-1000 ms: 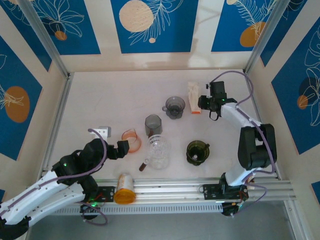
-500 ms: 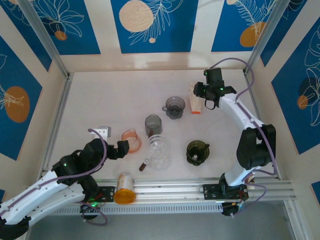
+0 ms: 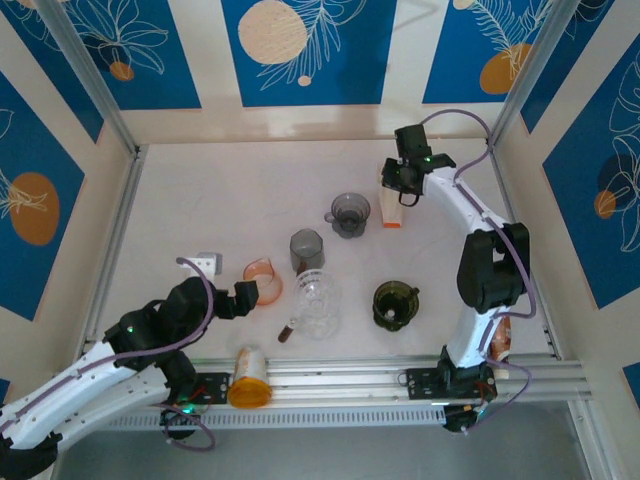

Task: Place the coffee filter in the dripper

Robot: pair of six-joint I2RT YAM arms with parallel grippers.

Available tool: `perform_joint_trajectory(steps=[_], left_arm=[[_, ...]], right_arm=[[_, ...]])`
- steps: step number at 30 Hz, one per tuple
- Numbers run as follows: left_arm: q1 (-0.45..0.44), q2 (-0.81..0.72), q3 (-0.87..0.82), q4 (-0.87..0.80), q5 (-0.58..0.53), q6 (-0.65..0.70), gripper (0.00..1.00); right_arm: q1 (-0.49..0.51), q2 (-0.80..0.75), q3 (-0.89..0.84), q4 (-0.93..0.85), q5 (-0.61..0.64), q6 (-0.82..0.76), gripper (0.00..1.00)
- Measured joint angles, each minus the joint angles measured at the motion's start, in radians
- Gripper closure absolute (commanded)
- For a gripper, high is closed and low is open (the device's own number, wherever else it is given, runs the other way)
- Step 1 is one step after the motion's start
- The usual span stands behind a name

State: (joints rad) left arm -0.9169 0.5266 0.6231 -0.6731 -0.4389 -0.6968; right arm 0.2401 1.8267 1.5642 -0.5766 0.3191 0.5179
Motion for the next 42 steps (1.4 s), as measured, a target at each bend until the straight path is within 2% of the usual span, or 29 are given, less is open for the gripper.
perform_joint_trajectory(steps=[18,25,34,42], left_arm=[[0.0,0.0,0.0,0.001,0.0,0.0,0.0],[0.0,0.0,0.0,0.003,0.0,0.0,0.0],[0.0,0.0,0.0,0.004,0.0,0.0,0.0],[0.0,0.0,0.0,0.004,0.0,0.0,0.0]], right_arm=[[0.013,0.08,0.042,-0.048,0.036,0.002,0.79],[0.013,0.1,0.065,-0.054,0.052,0.001,0.86],[0.013,0.103,0.065,-0.06,0.075,-0.011,1.0],[0.013,0.061,0.041,-0.057,0.079,-0.019,1.0]])
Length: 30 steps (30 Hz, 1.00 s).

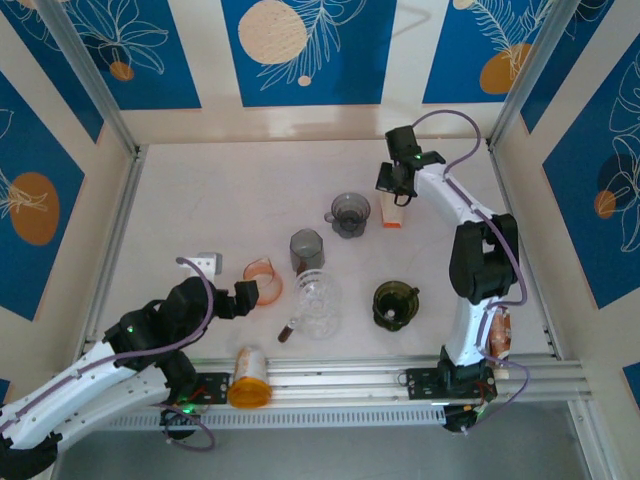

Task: Place the coffee filter in the dripper

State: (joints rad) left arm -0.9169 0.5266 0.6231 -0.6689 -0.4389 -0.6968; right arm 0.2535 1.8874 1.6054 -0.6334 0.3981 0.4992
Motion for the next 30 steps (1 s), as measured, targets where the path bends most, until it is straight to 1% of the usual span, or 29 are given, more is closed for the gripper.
perform_joint_trajectory(steps=[10,14,19,22,25,27,30], left_arm=[[0.0,0.001,0.0,0.003,0.0,0.0,0.0],[0.0,0.006,0.001,0.003,0.0,0.0,0.0],[0.0,0.018,0.013,0.0,0.0,-0.001,0.0],[0.0,0.02,0.029,-0.005,0.0,-0.001,0.0],[0.0,0.02,0.046,-0.01,0.0,-0.003,0.0],[0.0,0.02,0.055,-0.017,0.0,-0.005,0.0],[0.0,0.02,0.06,-0.028,0.001,-0.011,0.0]], right_arm=[[0.008,-0.179,-0.085,0.019,0.021,-0.019,1.0],[0.015,-0.285,-0.142,0.018,0.022,-0.026,1.0],[0.034,-0.459,-0.212,0.014,0.01,-0.034,1.0],[0.065,-0.572,-0.24,0.001,-0.016,-0.043,1.0],[0.119,-0.681,-0.26,-0.022,-0.061,-0.053,1.0],[0.164,-0.749,-0.272,-0.044,-0.103,-0.056,1.0],[0.232,-0.829,-0.277,-0.091,-0.202,-0.064,1.0]])
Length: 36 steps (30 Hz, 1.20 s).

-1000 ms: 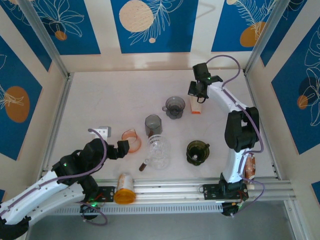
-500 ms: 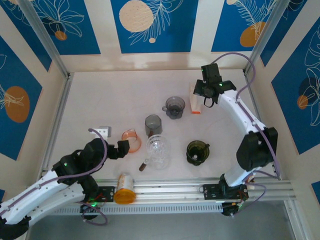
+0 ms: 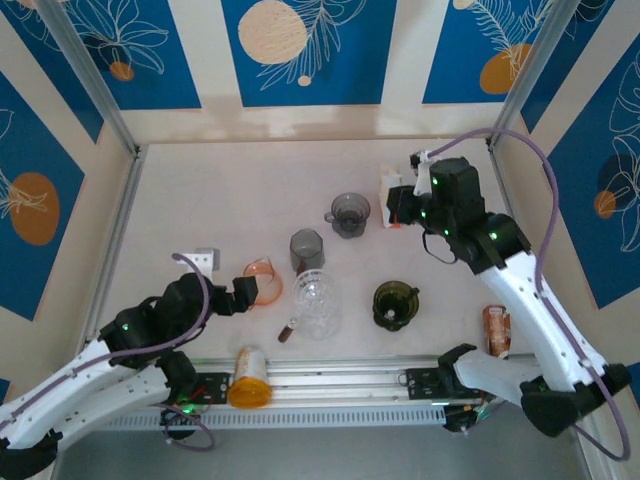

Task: Place the coffee filter in the dripper

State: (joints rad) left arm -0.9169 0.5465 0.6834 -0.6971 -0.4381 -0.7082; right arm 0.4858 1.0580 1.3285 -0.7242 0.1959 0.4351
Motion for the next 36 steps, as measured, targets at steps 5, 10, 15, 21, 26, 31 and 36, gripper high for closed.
perform_joint_trajectory(steps=[5,10,15,21,26,31,36], left_arm=[[0.0,0.0,0.003,-0.019,0.001,-0.01,0.0],[0.0,-0.002,0.018,-0.029,0.004,-0.019,0.0],[0.0,-0.004,0.021,-0.03,0.011,-0.019,0.0],[0.0,-0.004,0.033,-0.031,0.022,-0.018,0.0],[0.0,-0.007,0.036,-0.029,0.045,-0.015,0.0],[0.0,-0.007,0.042,-0.03,0.071,-0.015,0.0],[0.0,-0.011,0.049,-0.029,0.098,-0.015,0.0]], right_arm=[[0.176,-0.06,0.014,-0.098,-0.114,-0.007,1.0],[0.347,-0.063,0.061,-0.212,-0.156,0.005,1.0],[0.437,-0.04,0.133,-0.318,-0.172,0.04,1.0],[0.474,0.071,0.232,-0.443,-0.171,0.076,1.0],[0.489,0.188,0.282,-0.518,-0.176,0.088,1.0],[0.501,0.315,0.344,-0.554,-0.183,0.088,1.0],[0.509,0.425,0.412,-0.556,-0.201,0.08,1.0]])
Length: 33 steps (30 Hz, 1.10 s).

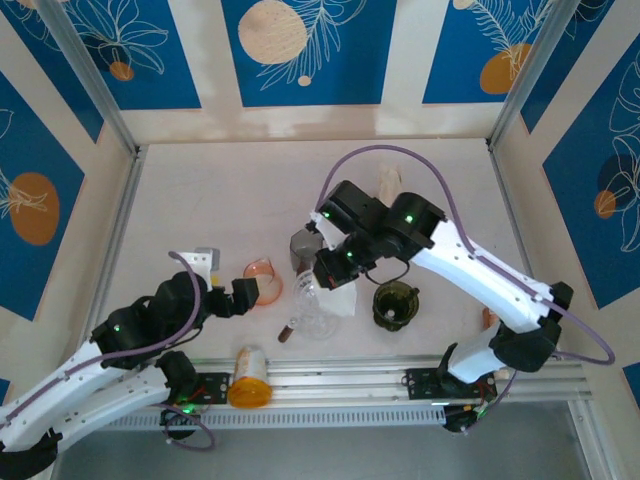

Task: Place the coffee filter in the dripper

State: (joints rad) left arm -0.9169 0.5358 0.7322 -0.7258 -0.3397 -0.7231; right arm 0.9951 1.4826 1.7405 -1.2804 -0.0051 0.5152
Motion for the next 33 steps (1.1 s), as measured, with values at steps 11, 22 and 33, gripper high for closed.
perform_joint_trajectory(steps=[11,22,33], left_arm=[[0.0,-0.005,0.0,0.006,0.052,0.008,0.0],[0.0,-0.004,0.0,0.009,0.078,0.008,0.0],[0.0,0.057,0.019,0.045,0.115,0.014,0.0]], right_arm=[[0.014,0.153,0.006,0.05,-0.03,-0.016,1.0],[0.013,0.158,-0.085,0.148,-0.025,-0.012,0.81],[0.013,0.004,-0.137,0.212,0.04,0.023,0.45]])
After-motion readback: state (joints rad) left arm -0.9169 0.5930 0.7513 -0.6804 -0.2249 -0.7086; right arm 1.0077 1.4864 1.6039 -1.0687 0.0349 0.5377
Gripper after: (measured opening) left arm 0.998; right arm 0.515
